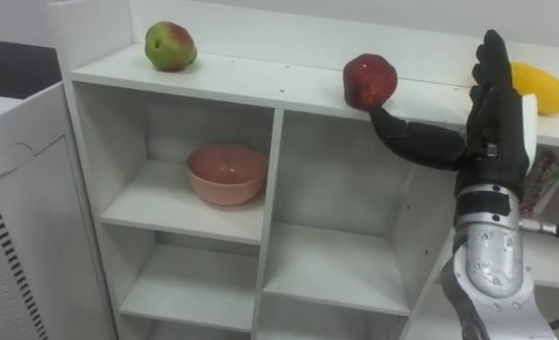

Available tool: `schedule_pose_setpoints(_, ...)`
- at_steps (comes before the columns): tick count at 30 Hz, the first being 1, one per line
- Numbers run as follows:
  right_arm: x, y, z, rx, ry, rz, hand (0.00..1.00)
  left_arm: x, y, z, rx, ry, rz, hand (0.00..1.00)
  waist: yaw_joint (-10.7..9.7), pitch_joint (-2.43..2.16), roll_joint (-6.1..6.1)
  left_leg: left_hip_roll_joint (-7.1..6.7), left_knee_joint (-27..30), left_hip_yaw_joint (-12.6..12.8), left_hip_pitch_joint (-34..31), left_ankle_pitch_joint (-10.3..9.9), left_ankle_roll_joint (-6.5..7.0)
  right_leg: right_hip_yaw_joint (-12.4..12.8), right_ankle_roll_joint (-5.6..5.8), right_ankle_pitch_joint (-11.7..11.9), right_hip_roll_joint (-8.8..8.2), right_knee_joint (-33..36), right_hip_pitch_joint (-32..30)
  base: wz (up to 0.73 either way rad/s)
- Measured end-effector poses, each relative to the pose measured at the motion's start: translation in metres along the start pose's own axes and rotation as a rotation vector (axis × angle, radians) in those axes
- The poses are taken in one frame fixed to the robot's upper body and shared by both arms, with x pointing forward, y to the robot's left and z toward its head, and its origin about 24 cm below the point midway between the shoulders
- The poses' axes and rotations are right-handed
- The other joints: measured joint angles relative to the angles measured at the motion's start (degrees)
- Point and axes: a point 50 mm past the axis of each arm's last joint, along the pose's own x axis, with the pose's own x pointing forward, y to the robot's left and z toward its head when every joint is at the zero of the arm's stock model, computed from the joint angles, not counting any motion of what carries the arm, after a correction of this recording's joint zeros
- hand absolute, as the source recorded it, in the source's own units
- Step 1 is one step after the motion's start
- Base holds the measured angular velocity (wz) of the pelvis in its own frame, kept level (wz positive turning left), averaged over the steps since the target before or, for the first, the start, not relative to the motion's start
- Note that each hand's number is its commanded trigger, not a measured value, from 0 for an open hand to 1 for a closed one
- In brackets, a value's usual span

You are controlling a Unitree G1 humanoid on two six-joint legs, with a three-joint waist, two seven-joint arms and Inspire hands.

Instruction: Arrange fruit in the closet

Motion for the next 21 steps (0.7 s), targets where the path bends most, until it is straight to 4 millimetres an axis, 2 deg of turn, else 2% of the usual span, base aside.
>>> schedule_pose_setpoints(3, 0.004, 0.0, 0.001, -0.01, -0.004, 0.015, 0.0, 0.001, 0.004, -0.002, 0.006, 0.002, 0.001, 0.0, 0.1, -0.33, -0.61, 0.02, 0.0, -1.4, 0.4, 0.0, 0.01, 0.0, -0.01, 0.0, 0.07, 0.5, 0.3, 0.04)
schedule_pose_setpoints(5, 0.005, -0.002, -0.002, -0.017, 0.01, 0.022, 0.0, 0.001, 0.007, 0.001, 0.007, -0.005, 0.009, 0.0, 0.2, -0.23, -0.7, 0.03, 0.0, -3.1, 0.9, 0.0, 0.01, -0.5, -0.08, -0.1, 0.03, 1.4, 0.4, 0.07)
schedule_pose_setpoints(8, 0.007, -0.006, 0.0, -0.021, 0.008, 0.023, 0.0, 0.003, 0.012, 0.003, 0.001, -0.009, 0.021, 0.0, 0.5, 0.06, -1.03, -0.11, -0.6, -3.2, 0.9, 0.0, 0.01, -1.3, -0.08, 0.0, -0.08, 0.9, 0.7, 0.12)
schedule_pose_setpoints(15, 0.011, -0.003, 0.006, -0.014, -0.013, 0.027, 0.0, 0.003, 0.014, 0.0, -0.002, 0.01, 0.029, 0.0, 0.6, 0.09, -1.0, -0.07, -0.6, -3.6, 1.0, 0.0, 0.01, -1.3, -0.08, -0.1, -0.02, 1.1, 0.7, 0.01)
schedule_pose_setpoints(18, 0.013, -0.002, 0.008, -0.01, -0.02, 0.027, 0.0, 0.002, 0.014, 0.0, -0.001, 0.007, 0.031, 0.0, 0.6, 0.13, -0.92, 0.04, -0.6, -4.6, 1.3, 0.0, 0.02, -1.3, -0.22, -0.1, 0.03, 2.0, 0.5, 0.0)
schedule_pose_setpoints(20, 0.013, -0.002, 0.008, -0.011, -0.02, 0.031, 0.0, 0.003, 0.015, 0.001, 0.016, 0.003, 0.033, 0.0, 0.6, 0.56, -0.34, 0.35, -0.7, -6.8, 2.2, 0.1, 0.12, -1.3, -0.79, -1.0, -0.03, 5.8, -1.1, -0.05)
schedule_pose_setpoints(21, 0.013, 0.0, 0.007, -0.013, -0.019, 0.037, 0.0, 0.003, 0.017, 0.001, 0.019, 0.003, 0.041, 0.0, 0.6, 0.52, -0.43, 0.66, -0.6, -9.6, 2.4, 0.1, 0.12, -0.4, -1.25, -2.8, 0.26, 6.2, -2.6, -0.3)
